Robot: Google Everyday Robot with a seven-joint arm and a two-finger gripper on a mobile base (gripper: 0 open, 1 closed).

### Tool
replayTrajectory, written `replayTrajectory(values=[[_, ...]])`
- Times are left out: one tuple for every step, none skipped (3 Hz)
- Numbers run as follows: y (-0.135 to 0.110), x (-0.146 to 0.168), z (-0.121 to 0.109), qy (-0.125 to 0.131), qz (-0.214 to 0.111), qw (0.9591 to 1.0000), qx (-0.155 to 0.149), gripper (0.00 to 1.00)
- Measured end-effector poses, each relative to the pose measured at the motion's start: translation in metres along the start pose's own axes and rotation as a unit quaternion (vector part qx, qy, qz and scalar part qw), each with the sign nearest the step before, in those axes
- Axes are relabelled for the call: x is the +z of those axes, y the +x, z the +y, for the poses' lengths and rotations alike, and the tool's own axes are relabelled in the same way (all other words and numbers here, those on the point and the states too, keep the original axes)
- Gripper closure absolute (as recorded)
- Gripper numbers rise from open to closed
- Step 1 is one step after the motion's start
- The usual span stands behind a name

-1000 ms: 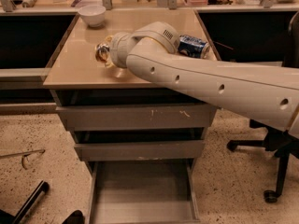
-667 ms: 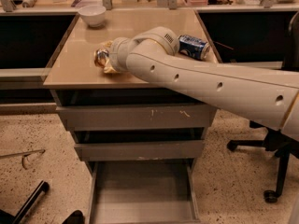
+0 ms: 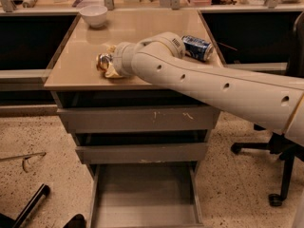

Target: Pick orange can from bottom drawer and place on counter

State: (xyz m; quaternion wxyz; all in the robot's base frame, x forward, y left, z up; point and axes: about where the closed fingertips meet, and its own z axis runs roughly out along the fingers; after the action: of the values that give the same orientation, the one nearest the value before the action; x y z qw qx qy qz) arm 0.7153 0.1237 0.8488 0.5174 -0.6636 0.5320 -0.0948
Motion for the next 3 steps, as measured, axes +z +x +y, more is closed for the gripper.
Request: replayTrajectory(values=[[0.0000, 0.0000, 0.0000, 0.000, 0.000, 1.0000, 0.000, 0.58], [0.0000, 0.0000, 0.0000, 0.000, 0.000, 1.0000, 0.000, 0.35], [-0.0001, 0.0000, 0.0000, 0.000, 0.000, 1.0000, 0.000, 0.12]])
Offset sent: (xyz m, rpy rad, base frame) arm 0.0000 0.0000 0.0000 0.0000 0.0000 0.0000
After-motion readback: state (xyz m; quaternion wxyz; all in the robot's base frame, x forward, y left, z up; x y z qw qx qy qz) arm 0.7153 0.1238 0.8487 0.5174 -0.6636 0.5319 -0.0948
